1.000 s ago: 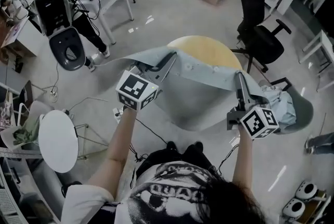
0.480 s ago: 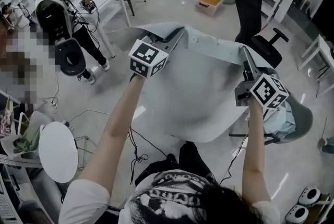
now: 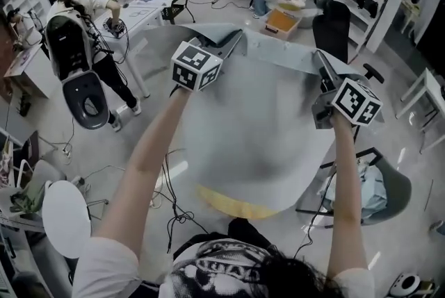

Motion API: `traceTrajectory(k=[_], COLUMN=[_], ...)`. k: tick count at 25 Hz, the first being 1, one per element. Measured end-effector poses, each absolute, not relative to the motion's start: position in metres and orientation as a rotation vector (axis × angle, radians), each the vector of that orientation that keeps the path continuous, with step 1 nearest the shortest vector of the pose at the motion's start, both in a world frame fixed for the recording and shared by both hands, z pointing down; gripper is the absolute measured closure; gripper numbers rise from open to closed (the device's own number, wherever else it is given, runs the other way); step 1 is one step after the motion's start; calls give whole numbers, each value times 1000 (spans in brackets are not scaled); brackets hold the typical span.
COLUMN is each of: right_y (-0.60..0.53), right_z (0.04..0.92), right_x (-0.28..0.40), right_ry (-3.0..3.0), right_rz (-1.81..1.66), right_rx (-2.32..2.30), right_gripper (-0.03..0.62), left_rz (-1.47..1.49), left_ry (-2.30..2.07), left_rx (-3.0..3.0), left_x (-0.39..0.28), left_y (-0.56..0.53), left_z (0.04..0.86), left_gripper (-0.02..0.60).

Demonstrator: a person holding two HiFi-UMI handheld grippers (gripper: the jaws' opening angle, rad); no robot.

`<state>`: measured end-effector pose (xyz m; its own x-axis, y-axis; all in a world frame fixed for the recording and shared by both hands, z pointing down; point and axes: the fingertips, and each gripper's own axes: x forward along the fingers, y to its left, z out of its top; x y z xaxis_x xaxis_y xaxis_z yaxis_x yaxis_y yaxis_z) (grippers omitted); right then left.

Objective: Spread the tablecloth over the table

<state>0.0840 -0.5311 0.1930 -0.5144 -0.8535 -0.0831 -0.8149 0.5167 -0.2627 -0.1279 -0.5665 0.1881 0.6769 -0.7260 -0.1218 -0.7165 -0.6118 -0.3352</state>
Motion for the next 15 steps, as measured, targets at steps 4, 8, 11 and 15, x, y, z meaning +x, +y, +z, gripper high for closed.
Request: traceTrajectory(k=[4, 8, 11, 15], right_y=[-580, -629, -668, -715], right_z=[166, 140, 118, 94], right_x=[96, 99, 96, 97], right_ry=[2593, 2616, 2625, 2630], right_rz=[-195, -109, -27, 77], right_rx=[-1412, -1384, -1375, -1370], right_gripper=[519, 520, 520, 520], left_rz=[-37, -38, -37, -29], left_ry=[1171, 1199, 1222, 1268], left_rx=[-2493, -2450, -2450, -2441], left_x=[-118, -116, -121, -123], left_y=[-611, -656, -694, -739], left_z=[166, 144, 121, 98], left_gripper=[506, 508, 508, 506])
